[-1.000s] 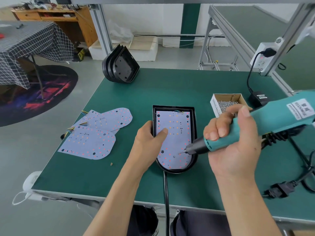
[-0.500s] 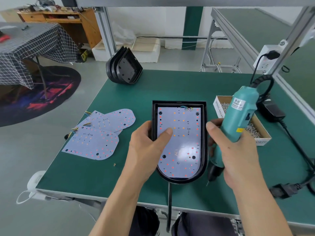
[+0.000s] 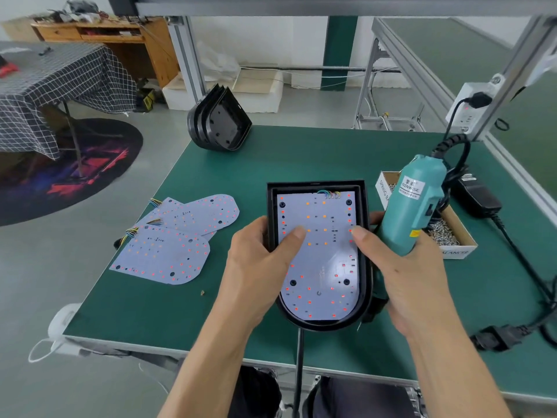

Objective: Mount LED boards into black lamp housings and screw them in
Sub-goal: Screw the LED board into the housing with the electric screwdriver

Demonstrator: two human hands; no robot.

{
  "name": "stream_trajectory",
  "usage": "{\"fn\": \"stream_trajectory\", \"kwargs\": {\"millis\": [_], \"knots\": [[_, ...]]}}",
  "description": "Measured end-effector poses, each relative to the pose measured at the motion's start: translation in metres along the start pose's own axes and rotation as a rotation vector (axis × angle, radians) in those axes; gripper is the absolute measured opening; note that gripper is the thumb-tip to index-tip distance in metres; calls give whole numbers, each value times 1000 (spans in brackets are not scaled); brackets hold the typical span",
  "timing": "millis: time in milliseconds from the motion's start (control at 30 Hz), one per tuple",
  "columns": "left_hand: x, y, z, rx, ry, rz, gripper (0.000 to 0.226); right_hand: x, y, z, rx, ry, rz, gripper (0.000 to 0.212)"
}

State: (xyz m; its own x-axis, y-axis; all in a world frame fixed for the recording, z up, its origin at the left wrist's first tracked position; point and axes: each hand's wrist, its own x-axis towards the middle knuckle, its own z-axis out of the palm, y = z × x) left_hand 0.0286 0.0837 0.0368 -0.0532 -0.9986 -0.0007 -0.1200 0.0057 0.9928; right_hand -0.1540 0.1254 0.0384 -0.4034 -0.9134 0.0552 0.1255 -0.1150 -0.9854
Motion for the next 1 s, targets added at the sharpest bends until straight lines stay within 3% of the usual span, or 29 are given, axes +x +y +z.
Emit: {"fn": "stream_trajectory", "kwargs": {"millis": [367, 567, 700, 933, 1000], "knots": [[1, 1, 6, 18, -1, -68, 31, 3, 6, -4, -34, -7, -23, 28], [13, -5, 22, 145, -20, -145, 49, 5, 2, -13, -30, 227, 13, 25], [22, -14, 35, 341, 9, -151, 39, 6, -7, -24, 45, 345, -26, 8], [22, -14, 41, 570, -30, -168, 26, 3, -15, -46, 247, 418, -114, 22], [21, -6, 40, 700, 21, -107, 49, 3, -16, -52, 298, 421, -119, 27]]}}
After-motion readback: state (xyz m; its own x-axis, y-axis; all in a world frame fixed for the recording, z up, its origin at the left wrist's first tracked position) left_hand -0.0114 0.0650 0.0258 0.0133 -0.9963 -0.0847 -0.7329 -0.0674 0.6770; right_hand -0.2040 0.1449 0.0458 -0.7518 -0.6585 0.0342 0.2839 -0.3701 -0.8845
